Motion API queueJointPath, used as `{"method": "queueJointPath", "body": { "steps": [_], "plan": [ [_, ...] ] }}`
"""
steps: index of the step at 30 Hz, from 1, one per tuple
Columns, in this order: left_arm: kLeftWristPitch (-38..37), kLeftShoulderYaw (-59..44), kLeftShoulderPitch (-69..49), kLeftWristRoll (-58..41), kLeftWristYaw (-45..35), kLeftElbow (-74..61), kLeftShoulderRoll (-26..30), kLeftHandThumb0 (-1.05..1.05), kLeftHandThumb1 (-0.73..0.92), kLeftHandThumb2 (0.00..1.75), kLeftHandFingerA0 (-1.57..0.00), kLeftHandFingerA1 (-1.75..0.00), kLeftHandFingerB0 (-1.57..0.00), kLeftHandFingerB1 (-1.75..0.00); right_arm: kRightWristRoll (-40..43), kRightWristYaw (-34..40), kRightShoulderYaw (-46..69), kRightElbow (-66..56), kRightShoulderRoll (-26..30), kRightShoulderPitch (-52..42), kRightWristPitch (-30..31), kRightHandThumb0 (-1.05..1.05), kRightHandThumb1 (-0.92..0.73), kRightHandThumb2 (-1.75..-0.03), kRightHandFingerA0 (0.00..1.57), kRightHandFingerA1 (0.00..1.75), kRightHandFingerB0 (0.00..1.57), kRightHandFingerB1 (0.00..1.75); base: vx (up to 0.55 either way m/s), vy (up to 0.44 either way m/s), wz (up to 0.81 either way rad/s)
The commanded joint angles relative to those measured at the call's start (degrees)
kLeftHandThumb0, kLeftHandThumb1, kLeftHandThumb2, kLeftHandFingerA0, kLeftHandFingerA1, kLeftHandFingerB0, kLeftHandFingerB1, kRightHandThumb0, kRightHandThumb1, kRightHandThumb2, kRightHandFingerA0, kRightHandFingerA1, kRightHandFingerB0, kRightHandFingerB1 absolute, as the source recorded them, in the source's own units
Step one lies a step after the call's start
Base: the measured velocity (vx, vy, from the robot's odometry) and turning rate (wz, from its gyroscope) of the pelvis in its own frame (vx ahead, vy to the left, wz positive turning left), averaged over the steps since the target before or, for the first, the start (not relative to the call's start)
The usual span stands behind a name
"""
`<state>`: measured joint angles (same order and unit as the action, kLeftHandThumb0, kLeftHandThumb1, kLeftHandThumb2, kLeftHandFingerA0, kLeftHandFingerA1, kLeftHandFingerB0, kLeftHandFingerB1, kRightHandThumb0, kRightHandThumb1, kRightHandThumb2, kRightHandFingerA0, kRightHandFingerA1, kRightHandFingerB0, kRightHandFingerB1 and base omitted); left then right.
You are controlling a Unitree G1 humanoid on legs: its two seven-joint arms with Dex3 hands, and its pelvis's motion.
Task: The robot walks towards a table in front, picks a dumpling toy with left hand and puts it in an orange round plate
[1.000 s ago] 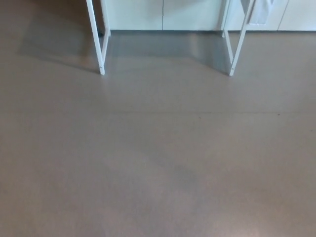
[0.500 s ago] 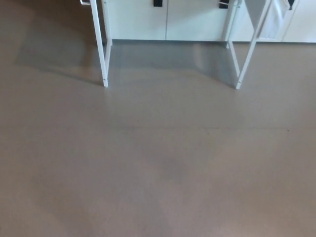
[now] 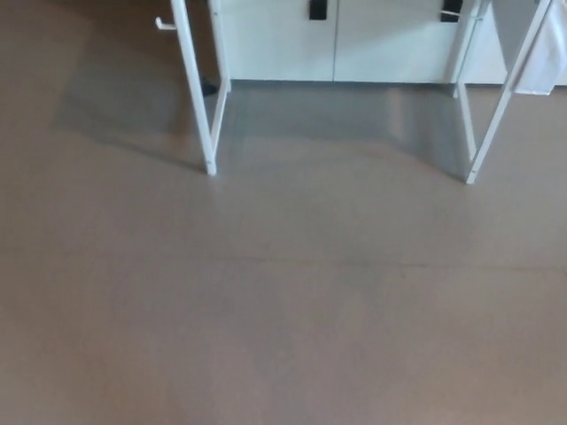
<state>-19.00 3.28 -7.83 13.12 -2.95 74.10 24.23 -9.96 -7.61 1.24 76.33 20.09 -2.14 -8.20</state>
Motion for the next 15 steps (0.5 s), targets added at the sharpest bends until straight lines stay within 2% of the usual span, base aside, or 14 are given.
{"method": "queueJointPath", "body": {
  "steps": [1,5,12,13,14,15],
  "plan": [
    [-0.48,-0.46,0.45,-0.53,-0.98,-0.05,0.52,-0.35,0.62,0.58,-0.67,-0.61,-0.30,-0.31,-0.52,-0.20,-0.62,0.05,0.21,-0.06,-0.01,-0.52,-0.57,-0.87,0.57,0.61,0.33,0.48,0.54,0.232,0.03],
    [-0.47,-0.62,0.49,-0.52,-1.11,0.00,0.53,-0.35,0.62,0.58,-0.67,-0.61,-0.30,-0.31,-0.34,-0.43,-0.80,-0.05,0.26,-0.11,-0.15,-0.52,-0.57,-0.87,0.57,0.61,0.33,0.48,0.40,0.170,-0.43],
    [-1.37,-1.07,0.27,-0.74,-2.40,-0.20,0.87,-0.35,0.61,0.58,-0.67,-0.60,-0.30,-0.31,-0.60,-0.48,-1.17,0.08,0.15,0.26,0.11,-0.50,-0.57,-0.86,0.57,0.60,0.34,0.48,0.35,0.054,0.08],
    [-0.98,-1.11,0.46,-0.67,-2.21,-0.03,0.72,-0.33,0.64,0.59,-0.70,-0.60,-0.30,-0.31,-0.51,-0.56,-1.05,0.15,0.10,0.36,0.13,-0.44,-0.68,-0.61,0.63,0.47,0.41,0.35,0.40,-0.089,0.19],
    [-0.85,-1.10,0.55,-0.61,-2.17,0.05,0.68,-0.32,0.64,0.59,-0.67,-0.61,-0.30,-0.31,-0.37,-0.69,-0.91,0.14,0.07,0.41,0.15,-0.48,-0.56,-0.87,0.57,0.60,0.35,0.49,0.41,-0.111,0.19],
    [-0.90,-1.09,0.56,-0.56,-2.22,0.05,0.70,-0.32,0.64,0.59,-0.67,-0.61,-0.30,-0.31,-0.25,-0.82,-0.79,0.09,0.06,0.43,0.16,-0.48,-0.56,-0.87,0.57,0.60,0.35,0.49,0.51,-0.143,0.22]
  ]
}}
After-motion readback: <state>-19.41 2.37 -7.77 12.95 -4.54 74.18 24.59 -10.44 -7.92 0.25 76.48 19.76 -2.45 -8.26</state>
